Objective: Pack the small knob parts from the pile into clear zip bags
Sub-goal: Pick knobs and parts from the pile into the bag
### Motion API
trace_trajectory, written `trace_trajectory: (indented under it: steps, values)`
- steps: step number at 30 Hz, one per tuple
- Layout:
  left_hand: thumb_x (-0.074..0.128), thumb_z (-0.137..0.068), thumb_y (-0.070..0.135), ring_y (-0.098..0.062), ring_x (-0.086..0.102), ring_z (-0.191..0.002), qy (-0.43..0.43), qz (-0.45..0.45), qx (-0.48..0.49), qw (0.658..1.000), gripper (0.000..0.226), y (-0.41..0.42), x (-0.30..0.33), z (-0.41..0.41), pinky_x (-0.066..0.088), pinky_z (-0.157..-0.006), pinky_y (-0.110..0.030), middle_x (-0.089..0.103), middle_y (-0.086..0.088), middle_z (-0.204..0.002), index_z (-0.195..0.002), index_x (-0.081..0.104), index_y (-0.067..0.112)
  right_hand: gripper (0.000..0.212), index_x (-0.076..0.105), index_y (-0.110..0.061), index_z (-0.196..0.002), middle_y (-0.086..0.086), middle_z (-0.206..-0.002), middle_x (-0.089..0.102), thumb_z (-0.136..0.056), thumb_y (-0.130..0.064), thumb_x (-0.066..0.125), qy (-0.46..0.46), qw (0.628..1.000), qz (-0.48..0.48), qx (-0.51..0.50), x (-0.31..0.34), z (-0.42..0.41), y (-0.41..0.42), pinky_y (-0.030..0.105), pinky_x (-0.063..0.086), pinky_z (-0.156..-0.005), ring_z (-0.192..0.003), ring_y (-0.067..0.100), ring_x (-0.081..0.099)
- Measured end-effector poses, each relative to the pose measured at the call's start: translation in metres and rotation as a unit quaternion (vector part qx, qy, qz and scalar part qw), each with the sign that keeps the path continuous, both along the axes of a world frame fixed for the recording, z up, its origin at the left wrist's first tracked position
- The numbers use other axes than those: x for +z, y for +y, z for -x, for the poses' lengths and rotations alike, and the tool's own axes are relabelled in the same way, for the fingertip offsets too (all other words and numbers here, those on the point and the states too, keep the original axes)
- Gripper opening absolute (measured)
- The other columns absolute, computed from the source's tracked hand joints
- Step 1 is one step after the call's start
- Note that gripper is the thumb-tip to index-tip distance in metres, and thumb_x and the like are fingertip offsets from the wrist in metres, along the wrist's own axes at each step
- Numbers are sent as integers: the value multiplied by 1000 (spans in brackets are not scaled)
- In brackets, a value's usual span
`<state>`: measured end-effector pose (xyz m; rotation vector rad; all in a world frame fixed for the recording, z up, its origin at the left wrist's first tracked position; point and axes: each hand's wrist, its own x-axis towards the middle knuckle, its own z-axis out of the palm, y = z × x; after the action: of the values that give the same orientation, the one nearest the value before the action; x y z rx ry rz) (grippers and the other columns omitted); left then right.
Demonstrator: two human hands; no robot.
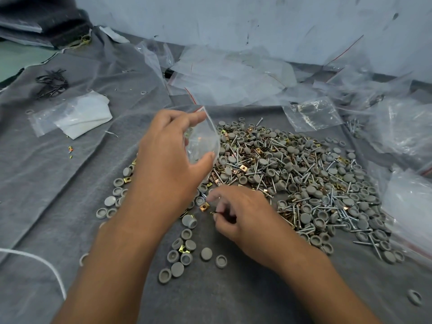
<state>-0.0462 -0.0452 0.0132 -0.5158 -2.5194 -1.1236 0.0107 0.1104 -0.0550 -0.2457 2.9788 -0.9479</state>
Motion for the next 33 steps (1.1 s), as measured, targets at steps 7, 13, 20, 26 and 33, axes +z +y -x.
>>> trace_trajectory:
  steps: [7,13,20,26,33]
  values:
    - [81,-79,18,21,44,-87,-3,1,0,1000,62,-1,-1,0,27,-81,6,45,15,-108,-137,59,23,21,59,-35,-116,-15,-100,49,-95,-30,58,26,997,-63,34,0,1,-10,35,50,-81,-93,5,47]
    - [82,-79,19,20,45,-88,-8,1,-2,1000,63,-1,-1,-1,27,-81,6,46,14,-109,-137,59,23,6,60,-31,-102,-17,-113,50,-96,-31,61,51,994,-82,44,0,1,-7,25,43,-87,-110,5,42]
    - [81,-79,18,22,44,-89,-4,2,-4,1000,61,0,-1,-1,26,-80,6,46,14,-110,-137,59,23,19,54,-36,-115,-20,-102,51,-98,-32,62,32,997,-52,47,1,2,-5,26,43,-84,-103,2,43]
    - [81,-79,19,20,45,-89,-3,6,-5,1000,62,1,-1,-1,27,-81,6,47,13,-111,-137,60,23,13,59,-33,-111,-20,-103,50,-99,-35,62,28,997,-48,46,0,4,-4,31,46,-89,-104,3,45]
    - [80,-79,21,14,47,-85,-8,11,-1,1000,62,2,-1,-1,28,-79,6,47,14,-110,-137,60,24,7,59,-28,-98,-18,-105,50,-97,-32,65,34,998,-36,41,2,0,-7,28,43,-86,-104,5,45]
